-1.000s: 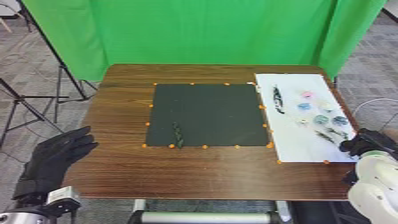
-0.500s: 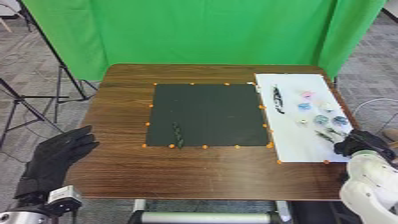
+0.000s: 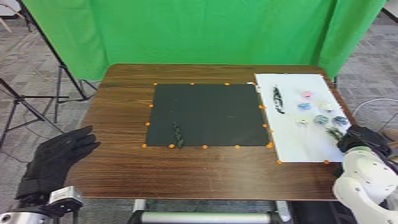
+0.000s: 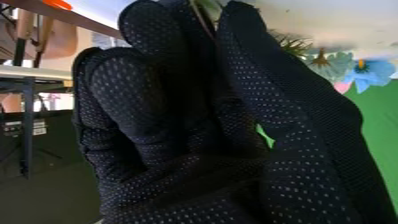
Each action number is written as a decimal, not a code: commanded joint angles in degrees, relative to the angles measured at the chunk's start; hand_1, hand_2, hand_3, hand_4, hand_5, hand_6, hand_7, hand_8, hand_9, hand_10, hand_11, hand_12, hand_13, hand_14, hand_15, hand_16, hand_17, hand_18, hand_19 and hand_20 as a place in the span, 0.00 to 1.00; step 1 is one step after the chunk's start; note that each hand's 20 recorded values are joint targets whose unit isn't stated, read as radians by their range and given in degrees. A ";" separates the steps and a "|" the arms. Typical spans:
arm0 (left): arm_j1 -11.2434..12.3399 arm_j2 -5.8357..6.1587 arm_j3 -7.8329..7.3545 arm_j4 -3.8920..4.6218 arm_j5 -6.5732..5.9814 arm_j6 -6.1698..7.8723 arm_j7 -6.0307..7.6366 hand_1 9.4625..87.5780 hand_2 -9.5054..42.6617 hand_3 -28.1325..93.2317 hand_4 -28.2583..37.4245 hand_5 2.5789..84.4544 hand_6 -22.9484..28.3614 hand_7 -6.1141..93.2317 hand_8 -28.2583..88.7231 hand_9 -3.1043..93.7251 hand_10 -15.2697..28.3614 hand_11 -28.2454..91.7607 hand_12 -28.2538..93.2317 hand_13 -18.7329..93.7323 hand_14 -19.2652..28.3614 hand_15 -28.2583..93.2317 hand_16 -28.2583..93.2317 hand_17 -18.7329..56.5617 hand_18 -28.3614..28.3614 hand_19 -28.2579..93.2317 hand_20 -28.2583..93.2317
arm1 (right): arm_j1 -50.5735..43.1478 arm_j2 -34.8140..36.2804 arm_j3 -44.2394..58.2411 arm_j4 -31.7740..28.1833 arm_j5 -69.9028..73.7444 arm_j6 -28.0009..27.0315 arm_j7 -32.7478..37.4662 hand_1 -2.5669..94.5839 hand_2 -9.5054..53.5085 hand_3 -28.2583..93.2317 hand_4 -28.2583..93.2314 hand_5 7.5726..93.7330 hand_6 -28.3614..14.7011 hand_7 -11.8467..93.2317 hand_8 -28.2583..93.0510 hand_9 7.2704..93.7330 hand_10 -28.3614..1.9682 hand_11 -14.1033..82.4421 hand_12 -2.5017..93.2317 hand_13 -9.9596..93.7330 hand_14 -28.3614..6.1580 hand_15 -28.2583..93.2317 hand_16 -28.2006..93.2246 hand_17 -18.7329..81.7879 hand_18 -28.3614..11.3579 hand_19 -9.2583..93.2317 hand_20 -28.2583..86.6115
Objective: Arrange flowers
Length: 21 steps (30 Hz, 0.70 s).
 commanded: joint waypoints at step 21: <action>2.58 0.53 -1.39 -0.55 -0.71 1.06 1.06 0.21 0.30 0.91 0.19 0.52 0.72 0.20 0.17 0.42 0.85 0.53 0.31 0.41 1.00 0.71 0.13 0.12 0.88 0.70 0.33 | 5.69 3.83 -4.95 -10.20 -2.49 8.64 -4.60 0.58 0.05 0.86 0.00 0.88 0.56 0.35 0.41 0.91 0.47 0.53 0.30 0.85 0.54 0.82 0.43 0.56 0.02 1.00 0.42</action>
